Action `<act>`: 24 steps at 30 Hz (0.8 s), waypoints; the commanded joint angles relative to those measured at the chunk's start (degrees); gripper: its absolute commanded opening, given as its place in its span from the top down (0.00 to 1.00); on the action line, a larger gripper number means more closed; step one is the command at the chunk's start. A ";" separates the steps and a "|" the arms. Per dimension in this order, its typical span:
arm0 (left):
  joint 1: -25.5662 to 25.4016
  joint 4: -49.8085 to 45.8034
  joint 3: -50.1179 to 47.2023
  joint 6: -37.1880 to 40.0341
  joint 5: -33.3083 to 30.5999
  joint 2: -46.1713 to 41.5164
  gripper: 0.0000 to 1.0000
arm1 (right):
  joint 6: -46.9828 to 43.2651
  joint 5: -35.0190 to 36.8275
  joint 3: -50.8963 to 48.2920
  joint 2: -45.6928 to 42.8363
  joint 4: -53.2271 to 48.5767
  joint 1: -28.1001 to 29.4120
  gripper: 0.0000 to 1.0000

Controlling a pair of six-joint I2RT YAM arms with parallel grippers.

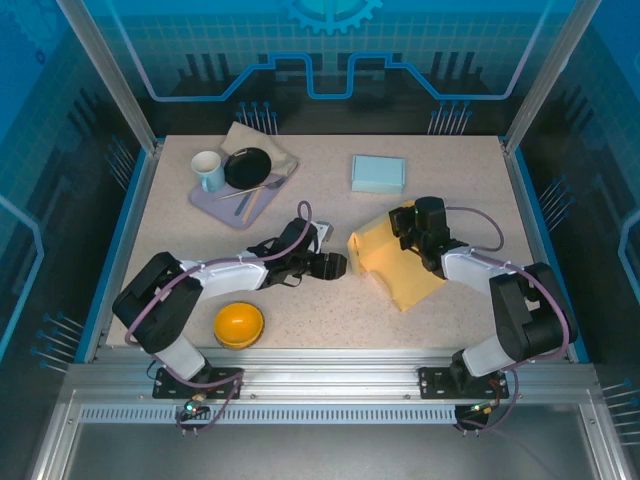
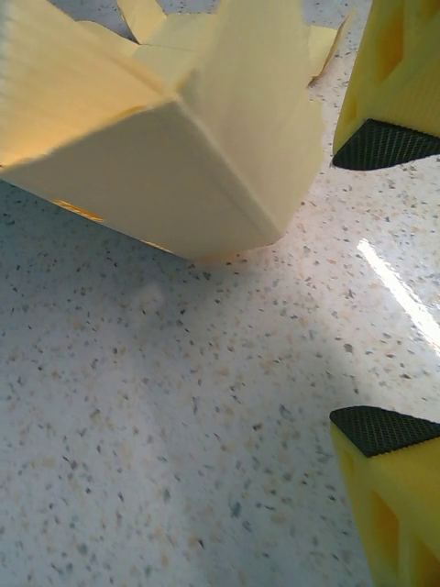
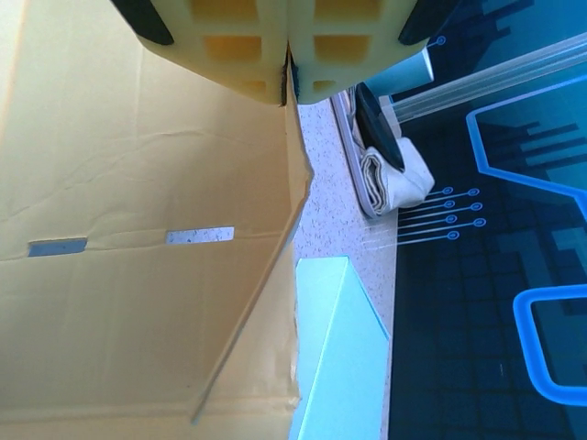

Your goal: Fold the paper box

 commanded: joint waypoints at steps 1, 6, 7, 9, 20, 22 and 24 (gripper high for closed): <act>-0.51 0.92 3.08 2.30 1.96 2.57 0.28 | -0.35 -1.23 -2.16 0.71 6.55 -0.73 1.00; -1.68 1.31 5.14 2.31 2.24 5.11 0.29 | -0.11 -3.64 -4.53 1.14 11.71 -1.90 1.00; -1.90 1.44 5.39 2.22 2.32 5.42 0.28 | 0.06 -4.01 -4.77 1.04 12.07 -2.06 1.00; -2.34 1.62 5.72 2.12 2.34 5.85 0.29 | 0.50 -4.44 -5.02 0.90 12.15 -2.12 1.00; -4.73 0.86 8.13 1.25 0.68 8.11 0.29 | 2.14 -6.13 -5.80 0.80 13.82 -2.21 1.00; -4.83 0.98 8.71 0.91 0.30 8.30 0.29 | 2.17 -6.24 -6.06 0.54 13.62 -2.18 1.00; -5.10 -0.12 9.76 0.72 -1.26 8.77 0.29 | 2.12 -6.48 -6.33 0.35 13.66 -2.20 1.00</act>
